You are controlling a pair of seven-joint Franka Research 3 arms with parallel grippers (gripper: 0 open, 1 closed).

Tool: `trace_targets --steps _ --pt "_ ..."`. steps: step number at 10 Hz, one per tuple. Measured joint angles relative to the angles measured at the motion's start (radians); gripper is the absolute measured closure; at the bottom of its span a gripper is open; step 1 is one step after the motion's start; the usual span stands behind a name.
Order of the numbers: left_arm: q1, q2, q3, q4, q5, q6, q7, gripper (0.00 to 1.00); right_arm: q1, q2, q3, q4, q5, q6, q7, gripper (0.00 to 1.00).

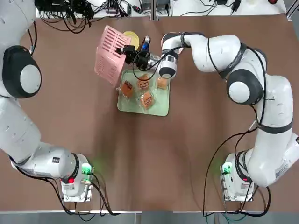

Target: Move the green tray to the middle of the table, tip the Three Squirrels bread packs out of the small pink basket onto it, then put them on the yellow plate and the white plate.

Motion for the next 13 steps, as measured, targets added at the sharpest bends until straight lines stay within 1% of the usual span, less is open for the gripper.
trace_targets --steps 1,2,3,4,5,6,7,8,9,11,13 --pt "0.008 -0.006 0.000 -0.023 -0.001 0.036 0.000 0.00 -0.016 -0.056 0.000 -0.053 0.000 0.001 0.023 0.93" --pt "0.020 -0.031 0.000 -0.094 -0.009 0.134 -0.005 0.00 -0.037 -0.114 0.000 -0.112 0.000 0.003 0.044 0.93" --pt "0.036 -0.081 0.000 -0.207 -0.021 0.256 -0.006 0.00 -0.060 -0.168 -0.001 -0.166 0.000 0.013 0.064 0.93" --pt "0.043 -0.141 -0.001 -0.332 -0.027 0.356 -0.006 0.00 -0.082 -0.222 -0.002 -0.207 -0.009 0.054 0.091 0.93" --pt "0.042 -0.191 -0.012 -0.442 -0.030 0.430 -0.006 0.00 -0.102 -0.276 -0.006 -0.232 -0.032 0.117 0.137 0.93" --pt "0.041 -0.223 -0.039 -0.531 -0.031 0.499 -0.007 0.00 -0.121 -0.326 -0.011 -0.249 -0.091 0.176 0.193 0.93" --pt "0.039 -0.239 -0.068 -0.605 -0.031 0.565 -0.014 0.00 -0.138 -0.372 -0.021 -0.262 -0.168 0.225 0.261 0.93" --pt "0.037 -0.244 -0.092 -0.668 -0.031 0.611 -0.027 0.00 -0.148 -0.417 -0.048 -0.282 -0.238 0.253 0.332 0.93" --pt "0.036 -0.243 -0.103 -0.705 -0.031 0.633 -0.052 0.00 -0.158 -0.458 -0.084 -0.307 -0.307 0.257 0.392 0.93" --pt "0.037 -0.224 -0.130 -0.730 -0.031 0.689 -0.166 0.00 -0.178 -0.528 -0.162 -0.357 -0.473 0.256 0.496 0.93" --pt "0.020 -0.148 -0.181 -0.731 -0.031 0.794 -0.352 0.00 -0.195 -0.589 -0.230 -0.409 -0.671 0.256 0.606 0.93"
